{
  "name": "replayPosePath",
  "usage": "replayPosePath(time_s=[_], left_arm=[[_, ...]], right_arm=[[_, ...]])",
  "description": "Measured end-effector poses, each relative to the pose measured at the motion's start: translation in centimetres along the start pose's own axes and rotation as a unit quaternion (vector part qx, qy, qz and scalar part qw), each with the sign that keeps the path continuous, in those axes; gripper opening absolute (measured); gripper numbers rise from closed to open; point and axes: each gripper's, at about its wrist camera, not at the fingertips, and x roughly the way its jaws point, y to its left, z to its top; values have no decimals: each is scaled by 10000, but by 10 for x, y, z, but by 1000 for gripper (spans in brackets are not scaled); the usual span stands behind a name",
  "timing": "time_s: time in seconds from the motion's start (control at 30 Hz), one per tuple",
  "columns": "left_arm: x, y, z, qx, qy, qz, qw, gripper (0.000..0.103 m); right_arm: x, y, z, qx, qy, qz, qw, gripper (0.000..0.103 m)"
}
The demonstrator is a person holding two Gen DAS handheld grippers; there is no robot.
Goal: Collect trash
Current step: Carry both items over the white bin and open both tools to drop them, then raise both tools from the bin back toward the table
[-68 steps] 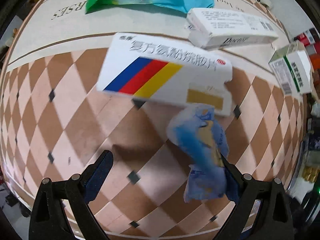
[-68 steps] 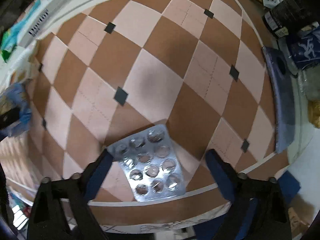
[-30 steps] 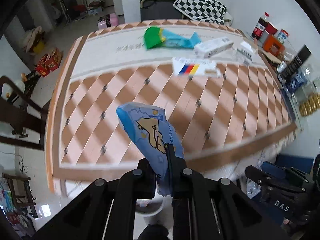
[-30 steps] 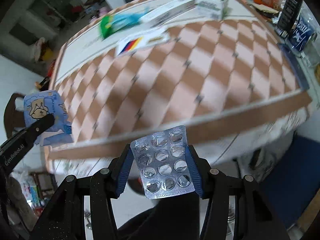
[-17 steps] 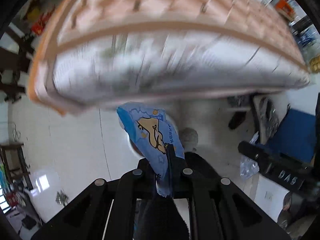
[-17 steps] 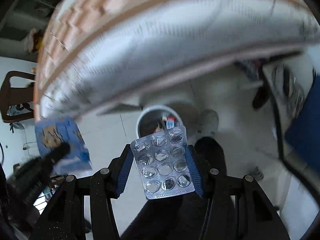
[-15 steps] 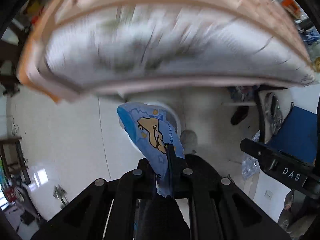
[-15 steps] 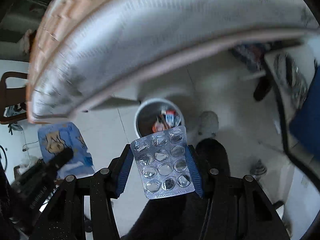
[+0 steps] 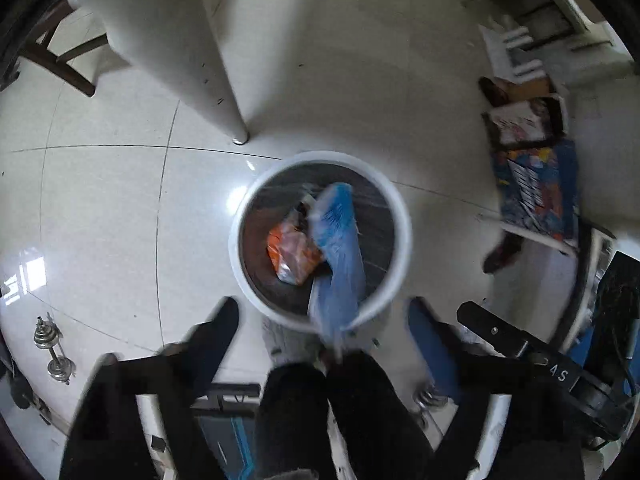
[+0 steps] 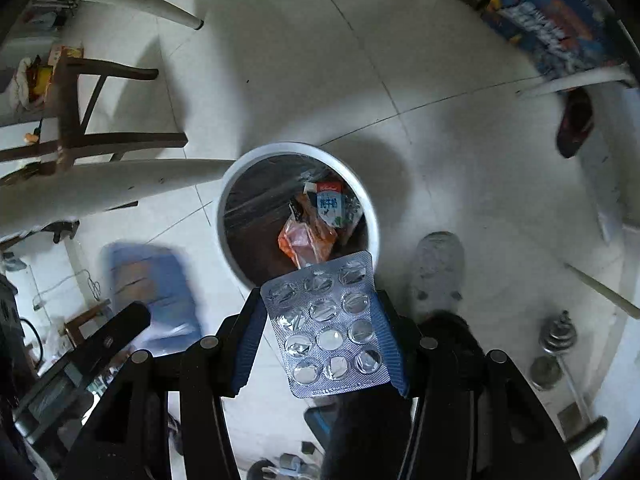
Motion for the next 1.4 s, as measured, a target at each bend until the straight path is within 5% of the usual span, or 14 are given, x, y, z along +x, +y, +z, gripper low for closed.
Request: replayPosePath(time_s=[0.13,0.23,0.3,0.53,0.8,1.4], left_arm=[[25,22,-2,-150,-4,278,9995,94],[30,35,-10,-171,-124,451,9988,95],[31,41,-16,-138,-185,615,9978,95],[14,43,-33,69,-260,1007,9946,95],[-31,31,-42,210,-392,1084,9931,95],[-194,-2,-95,365,-764,890,9924,95]], right_arm=[[51,-4,12,-95,192,128,9997,57],[73,-2,14,-282,248,154,9992,81],[76,1,12,-471,162,110,9987,84],[61,18,-5,-1242,-150,-788,9890,99],[15,37,-28,-1856,-456,-1551,9692,102],[-170,78,-91,-1934,-919,-1294,9682,102]])
